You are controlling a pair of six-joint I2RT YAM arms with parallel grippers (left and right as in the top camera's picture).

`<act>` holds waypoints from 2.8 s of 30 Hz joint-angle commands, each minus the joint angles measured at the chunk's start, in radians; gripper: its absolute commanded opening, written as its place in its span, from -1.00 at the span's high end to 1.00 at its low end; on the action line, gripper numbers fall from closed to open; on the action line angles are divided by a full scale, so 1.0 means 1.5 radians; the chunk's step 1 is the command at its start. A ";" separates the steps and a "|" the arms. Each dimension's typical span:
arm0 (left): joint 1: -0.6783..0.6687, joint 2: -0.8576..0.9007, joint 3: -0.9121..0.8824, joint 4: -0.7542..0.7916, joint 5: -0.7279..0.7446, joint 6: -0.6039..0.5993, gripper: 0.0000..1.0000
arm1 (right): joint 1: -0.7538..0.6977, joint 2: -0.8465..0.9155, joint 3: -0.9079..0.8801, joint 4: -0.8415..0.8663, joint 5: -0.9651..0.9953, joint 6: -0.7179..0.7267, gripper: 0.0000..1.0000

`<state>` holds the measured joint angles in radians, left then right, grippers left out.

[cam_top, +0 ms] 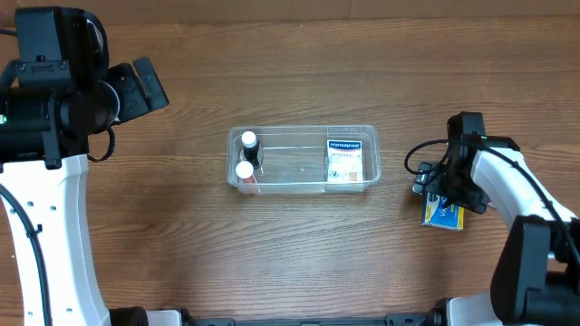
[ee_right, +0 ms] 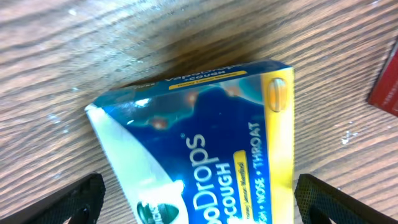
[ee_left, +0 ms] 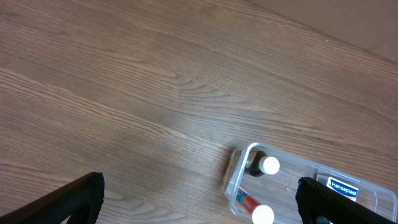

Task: Pack container
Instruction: 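Move the right gripper to the blue VapoDrops box and grasp it, then place the VapoDrops box into the container's middle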

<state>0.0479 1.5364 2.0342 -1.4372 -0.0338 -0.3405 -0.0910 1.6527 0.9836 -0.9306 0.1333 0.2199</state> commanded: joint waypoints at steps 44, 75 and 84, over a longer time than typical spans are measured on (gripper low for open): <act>0.003 -0.002 0.002 -0.003 0.003 0.018 -1.00 | -0.023 -0.026 -0.010 0.038 0.002 -0.130 -1.00; 0.003 -0.002 0.002 0.001 0.000 0.018 -1.00 | -0.026 0.048 0.051 0.008 -0.057 -0.111 -0.60; 0.003 0.007 0.002 -0.043 -0.038 0.085 -1.00 | 0.128 -0.062 0.347 -0.134 -0.076 -0.111 -0.49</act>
<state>0.0479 1.5364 2.0342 -1.4723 -0.0631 -0.2882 0.0025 1.6360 1.3594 -1.1099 0.0486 0.0502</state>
